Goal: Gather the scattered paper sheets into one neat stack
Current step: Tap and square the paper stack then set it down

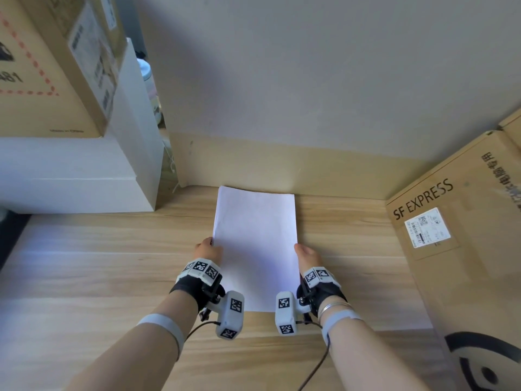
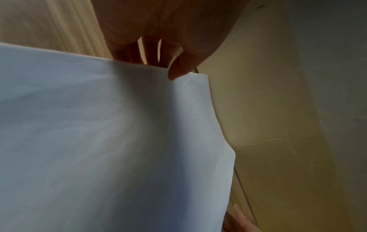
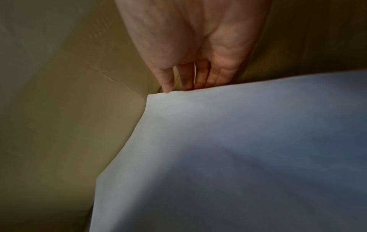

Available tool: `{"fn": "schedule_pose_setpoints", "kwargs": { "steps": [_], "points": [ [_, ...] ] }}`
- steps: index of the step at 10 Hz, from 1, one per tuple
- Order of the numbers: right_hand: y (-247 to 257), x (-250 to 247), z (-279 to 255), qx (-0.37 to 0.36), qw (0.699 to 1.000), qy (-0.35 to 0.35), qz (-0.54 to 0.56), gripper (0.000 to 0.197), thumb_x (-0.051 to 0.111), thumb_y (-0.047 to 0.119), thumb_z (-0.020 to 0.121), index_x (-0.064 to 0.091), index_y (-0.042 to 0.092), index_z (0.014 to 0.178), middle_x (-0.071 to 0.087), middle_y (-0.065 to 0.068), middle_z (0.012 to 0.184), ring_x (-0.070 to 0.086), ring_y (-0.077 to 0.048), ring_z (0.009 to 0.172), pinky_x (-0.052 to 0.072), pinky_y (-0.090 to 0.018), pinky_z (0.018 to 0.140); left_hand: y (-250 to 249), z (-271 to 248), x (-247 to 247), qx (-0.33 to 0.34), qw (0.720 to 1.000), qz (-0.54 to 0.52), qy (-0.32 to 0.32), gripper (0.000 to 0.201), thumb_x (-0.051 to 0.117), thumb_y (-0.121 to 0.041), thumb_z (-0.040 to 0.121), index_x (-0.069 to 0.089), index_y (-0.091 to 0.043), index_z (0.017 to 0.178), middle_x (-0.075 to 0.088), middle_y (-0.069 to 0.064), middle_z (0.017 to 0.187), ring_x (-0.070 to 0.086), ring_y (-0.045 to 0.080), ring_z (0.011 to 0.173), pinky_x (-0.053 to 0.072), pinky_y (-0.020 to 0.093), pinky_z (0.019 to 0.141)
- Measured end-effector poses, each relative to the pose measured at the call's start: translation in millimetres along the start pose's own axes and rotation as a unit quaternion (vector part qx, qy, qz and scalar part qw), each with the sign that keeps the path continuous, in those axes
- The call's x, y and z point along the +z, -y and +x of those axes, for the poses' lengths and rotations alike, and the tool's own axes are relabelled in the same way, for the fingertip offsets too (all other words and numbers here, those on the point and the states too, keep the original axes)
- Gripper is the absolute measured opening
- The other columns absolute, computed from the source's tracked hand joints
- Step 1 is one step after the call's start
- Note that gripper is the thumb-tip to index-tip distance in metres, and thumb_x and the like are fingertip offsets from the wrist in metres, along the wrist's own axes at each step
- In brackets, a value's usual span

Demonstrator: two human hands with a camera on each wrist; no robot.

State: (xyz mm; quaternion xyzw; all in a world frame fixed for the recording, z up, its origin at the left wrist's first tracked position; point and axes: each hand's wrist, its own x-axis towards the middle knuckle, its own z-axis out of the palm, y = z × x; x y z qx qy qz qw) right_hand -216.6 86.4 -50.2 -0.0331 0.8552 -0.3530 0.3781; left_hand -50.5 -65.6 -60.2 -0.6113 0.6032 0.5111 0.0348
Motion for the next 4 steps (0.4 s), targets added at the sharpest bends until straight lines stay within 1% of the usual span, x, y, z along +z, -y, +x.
{"fn": "schedule_pose_setpoints", "kwargs": {
  "steps": [1,2,3,4],
  "points": [
    [3.3,0.4,-3.6,-0.009,1.000,0.006,-0.015,0.038,0.045,0.024,0.096,0.058,0.001,0.123,0.063,-0.014,0.110,0.055,-0.024,0.096,0.040,-0.028,0.085,1.1,-1.6,-0.7,0.000,1.000,0.013,0.005,0.038,0.035,-0.004,0.083,0.055,0.001,0.115,0.053,0.028,0.122,0.057,0.040,0.099,0.047,0.041,0.090],
    [10.5,-3.1,-12.6,-0.002,0.999,0.021,-0.029,0.042,0.044,0.025,0.096,0.052,0.003,0.131,0.056,-0.012,0.135,0.051,-0.028,0.124,0.037,-0.031,0.103,0.9,-6.0,-1.7,-0.009,1.000,0.019,0.004,0.040,0.035,-0.005,0.084,0.052,0.000,0.120,0.050,0.026,0.127,0.056,0.040,0.108,0.046,0.041,0.093],
    [11.3,-7.1,-14.0,-0.014,0.999,0.019,-0.030,0.045,0.044,0.027,0.096,0.048,0.004,0.134,0.050,-0.011,0.141,0.047,-0.027,0.130,0.033,-0.032,0.109,2.6,-7.4,-4.5,-0.010,1.000,0.024,-0.001,0.041,0.037,-0.006,0.084,0.051,0.000,0.121,0.048,0.027,0.129,0.056,0.040,0.109,0.046,0.040,0.093],
    [10.7,-14.5,-22.4,-0.031,0.999,-0.002,-0.042,0.042,0.043,0.025,0.096,0.050,0.006,0.133,0.052,-0.010,0.139,0.048,-0.027,0.128,0.035,-0.032,0.106,3.2,-14.9,-10.8,-0.021,1.000,0.017,0.001,0.051,0.038,-0.010,0.088,0.039,-0.008,0.139,0.041,0.020,0.141,0.052,0.037,0.118,0.043,0.038,0.096]
  ]
}}
